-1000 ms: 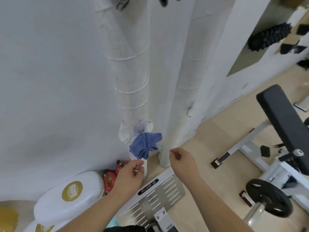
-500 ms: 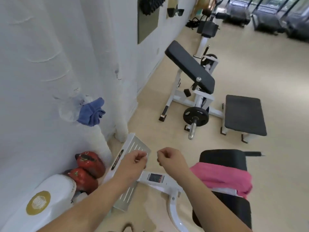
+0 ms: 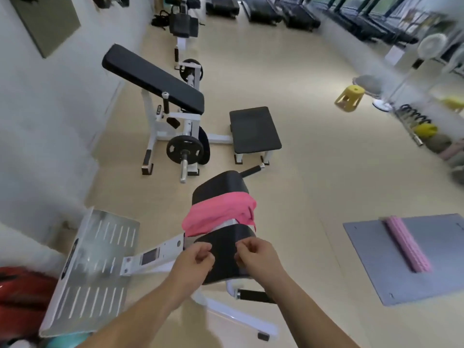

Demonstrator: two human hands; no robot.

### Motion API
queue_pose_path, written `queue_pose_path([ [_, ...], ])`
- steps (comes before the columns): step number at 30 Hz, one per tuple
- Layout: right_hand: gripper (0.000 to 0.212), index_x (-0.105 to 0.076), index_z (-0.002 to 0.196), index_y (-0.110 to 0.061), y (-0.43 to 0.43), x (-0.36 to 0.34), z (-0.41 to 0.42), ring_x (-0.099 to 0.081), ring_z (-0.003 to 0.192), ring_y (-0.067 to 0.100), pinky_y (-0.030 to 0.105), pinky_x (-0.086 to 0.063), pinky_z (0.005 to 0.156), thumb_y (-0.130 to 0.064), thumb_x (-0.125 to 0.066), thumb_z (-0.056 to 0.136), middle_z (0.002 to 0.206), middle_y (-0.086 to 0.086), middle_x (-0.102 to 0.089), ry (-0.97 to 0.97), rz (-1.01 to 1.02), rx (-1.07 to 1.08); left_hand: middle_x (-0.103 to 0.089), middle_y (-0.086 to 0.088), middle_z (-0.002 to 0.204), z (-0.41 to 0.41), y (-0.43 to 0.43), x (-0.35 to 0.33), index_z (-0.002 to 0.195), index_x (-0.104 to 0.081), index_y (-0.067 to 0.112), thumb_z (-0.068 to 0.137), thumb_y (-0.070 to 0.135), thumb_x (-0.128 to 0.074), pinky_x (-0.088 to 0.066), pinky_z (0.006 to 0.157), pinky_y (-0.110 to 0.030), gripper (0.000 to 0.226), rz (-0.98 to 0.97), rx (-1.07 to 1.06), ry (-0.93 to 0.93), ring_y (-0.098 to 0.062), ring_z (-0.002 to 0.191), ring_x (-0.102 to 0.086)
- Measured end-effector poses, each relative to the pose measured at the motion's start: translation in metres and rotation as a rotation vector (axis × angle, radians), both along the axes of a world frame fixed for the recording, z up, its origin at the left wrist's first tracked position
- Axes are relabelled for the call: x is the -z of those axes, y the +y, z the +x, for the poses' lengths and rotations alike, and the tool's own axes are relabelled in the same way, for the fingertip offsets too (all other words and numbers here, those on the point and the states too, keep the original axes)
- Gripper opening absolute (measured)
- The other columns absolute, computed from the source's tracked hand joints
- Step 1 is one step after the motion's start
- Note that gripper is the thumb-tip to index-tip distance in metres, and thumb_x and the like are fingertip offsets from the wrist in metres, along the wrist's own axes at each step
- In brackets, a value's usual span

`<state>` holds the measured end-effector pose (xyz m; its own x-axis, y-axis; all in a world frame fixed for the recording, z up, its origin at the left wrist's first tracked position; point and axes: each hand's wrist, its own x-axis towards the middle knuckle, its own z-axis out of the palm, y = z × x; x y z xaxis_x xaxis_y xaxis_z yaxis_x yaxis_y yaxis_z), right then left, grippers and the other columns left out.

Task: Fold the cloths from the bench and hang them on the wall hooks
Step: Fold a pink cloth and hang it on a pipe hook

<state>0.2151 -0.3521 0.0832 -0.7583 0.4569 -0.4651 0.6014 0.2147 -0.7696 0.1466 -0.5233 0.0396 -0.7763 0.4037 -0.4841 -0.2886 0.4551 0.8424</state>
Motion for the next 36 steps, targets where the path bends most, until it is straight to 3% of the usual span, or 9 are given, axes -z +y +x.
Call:
queue_pose_path([
  [11,0.018,-0.070,0.098,-0.017,0.107,0.022,-0.016,-0.070,0.069,0.013,0.021,-0.057,0.062,-0.024,-0.054,0.101,0.088,0.013,-0.077,0.014,-0.181,0.107,-0.067,0.013,0.117,-0.006,0.091,0.031,0.121,-0.066,0.025,0.098,0.022,-0.061,-0.052,0.107,-0.038,0.024,-0.120,-0.098,-0.074,-0.007,0.112,-0.062],
  [16,0.014,-0.070,0.097,-0.018,0.163,0.052,-0.069,-0.070,0.075,0.016,0.032,-0.057,0.074,-0.023,-0.057,0.097,0.086,0.007,-0.077,-0.039,-0.130,0.063,-0.068,0.010,0.116,-0.062,0.154,0.056,0.120,-0.065,0.022,0.098,0.016,-0.060,-0.046,0.106,-0.028,0.023,-0.136,-0.173,-0.033,-0.010,0.112,-0.063],
  [19,0.012,-0.070,0.095,-0.023,0.193,0.070,-0.102,-0.068,0.080,0.017,0.031,-0.054,0.073,-0.025,-0.059,0.094,0.090,0.006,-0.075,-0.070,-0.074,-0.063,-0.069,0.008,0.119,-0.081,0.182,0.073,0.123,-0.064,0.022,0.097,0.017,-0.059,-0.049,0.108,-0.033,0.027,-0.173,-0.163,-0.066,-0.011,0.114,-0.064],
  [21,0.011,-0.070,0.100,-0.025,0.212,0.080,-0.125,-0.068,0.090,0.013,0.025,-0.053,0.078,-0.029,-0.061,0.094,0.096,-0.005,-0.073,-0.081,-0.035,-0.166,-0.069,0.005,0.107,-0.086,0.197,0.076,0.105,-0.064,0.020,0.095,0.017,-0.057,-0.053,0.102,-0.038,0.012,-0.210,-0.184,-0.082,-0.014,0.102,-0.065],
  [23,0.023,-0.066,0.115,-0.025,0.231,0.096,-0.147,-0.067,0.100,0.011,0.027,-0.052,0.089,-0.034,-0.062,0.094,0.111,-0.010,-0.069,-0.098,0.038,-0.308,-0.069,-0.002,0.097,-0.087,0.213,0.077,0.094,-0.061,0.016,0.095,0.016,-0.056,-0.053,0.095,-0.036,0.005,-0.249,-0.222,-0.085,-0.020,0.095,-0.065],
  [27,0.045,-0.052,0.135,-0.017,0.262,0.136,-0.198,-0.059,0.116,0.018,0.026,-0.047,0.093,-0.018,-0.059,0.091,0.135,-0.002,-0.046,-0.039,0.293,-0.652,-0.073,0.000,0.098,-0.088,0.245,0.088,0.102,-0.069,0.014,0.097,0.015,-0.056,-0.053,0.094,-0.031,0.014,-0.311,-0.395,-0.048,-0.018,0.097,-0.067],
  [30,0.033,-0.063,0.116,-0.009,0.278,0.174,-0.227,-0.059,0.111,0.026,0.030,-0.049,0.090,-0.014,-0.054,0.084,0.116,0.002,-0.059,0.174,0.542,-0.949,-0.074,0.003,0.104,-0.080,0.271,0.091,0.109,-0.070,0.017,0.099,0.014,-0.056,-0.050,0.098,-0.025,0.017,-0.345,-0.575,-0.061,-0.013,0.100,-0.067],
  [33,0.023,-0.056,0.113,-0.023,0.287,0.208,-0.246,-0.054,0.108,0.015,0.029,-0.045,0.088,-0.025,-0.060,0.090,0.108,-0.009,-0.047,0.006,0.498,-1.164,-0.074,0.009,0.096,-0.059,0.298,0.083,0.107,-0.072,0.017,0.098,0.011,-0.059,-0.053,0.098,-0.028,0.017,-0.310,-0.741,-0.069,-0.009,0.096,-0.068],
  [36,0.016,-0.056,0.098,-0.016,0.289,0.223,-0.256,-0.052,0.081,0.015,0.024,-0.045,0.069,-0.017,-0.064,0.085,0.090,-0.002,-0.048,-0.039,0.464,-1.224,-0.075,0.013,0.088,-0.035,0.317,0.073,0.092,-0.073,0.029,0.095,0.012,-0.059,-0.055,0.090,-0.026,0.022,-0.299,-0.874,-0.128,-0.006,0.087,-0.071],
])
